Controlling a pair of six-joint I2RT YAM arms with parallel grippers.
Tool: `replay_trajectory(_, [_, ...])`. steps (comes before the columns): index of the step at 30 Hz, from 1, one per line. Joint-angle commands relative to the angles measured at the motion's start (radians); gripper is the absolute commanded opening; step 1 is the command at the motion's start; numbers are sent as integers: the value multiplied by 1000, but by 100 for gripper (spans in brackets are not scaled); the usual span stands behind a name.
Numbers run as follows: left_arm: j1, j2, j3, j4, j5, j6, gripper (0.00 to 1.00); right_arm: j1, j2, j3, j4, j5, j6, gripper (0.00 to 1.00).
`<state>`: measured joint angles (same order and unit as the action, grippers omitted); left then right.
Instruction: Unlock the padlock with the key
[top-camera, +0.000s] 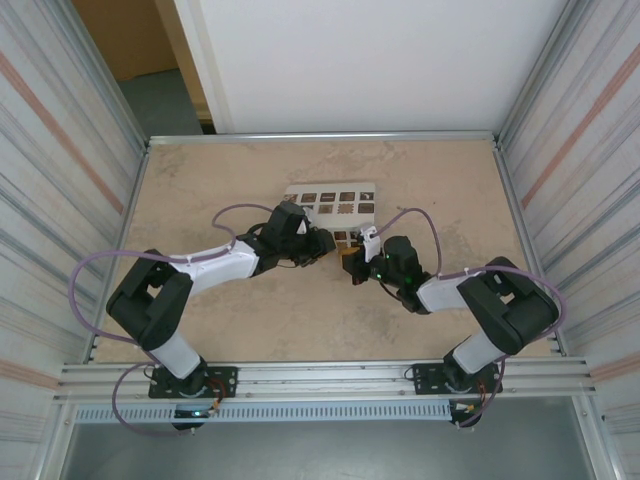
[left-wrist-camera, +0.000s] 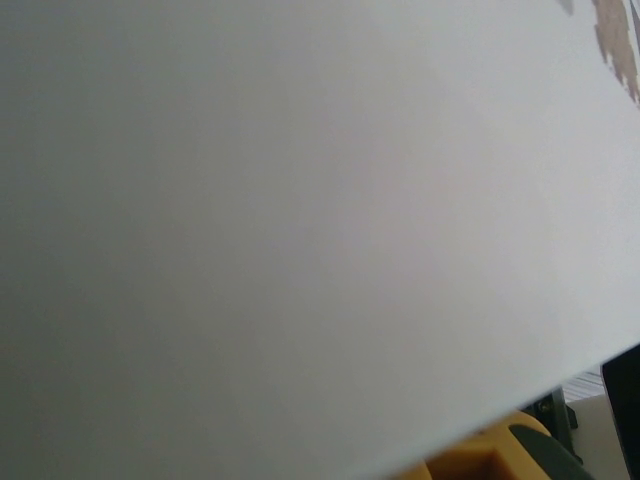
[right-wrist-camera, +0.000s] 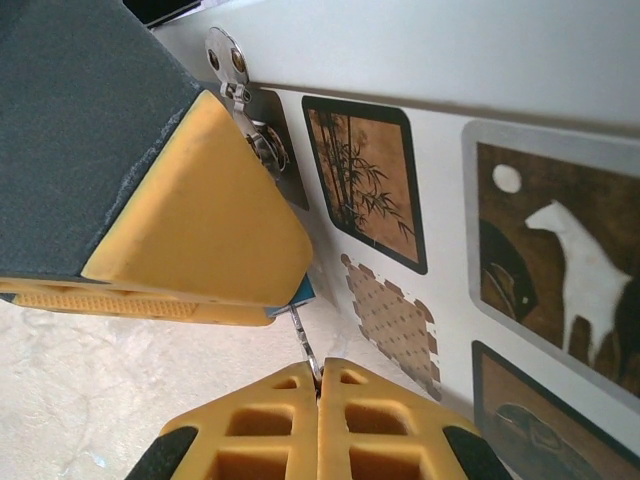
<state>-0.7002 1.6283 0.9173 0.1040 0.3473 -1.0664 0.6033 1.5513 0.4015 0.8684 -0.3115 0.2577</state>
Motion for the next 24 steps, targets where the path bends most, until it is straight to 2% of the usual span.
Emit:
replay_trajectory(1, [-35, -40, 28, -7, 163, 3, 2, -8, 17, 67, 75, 4, 54, 0])
replay_trajectory(16, [-37, 35, -26, 53, 164, -14, 2, 1, 9, 165, 19, -33, 64, 0])
replay_trajectory(24, [-38, 87, -61, 113, 148, -33, 2, 0, 59, 112, -17, -21, 68, 0])
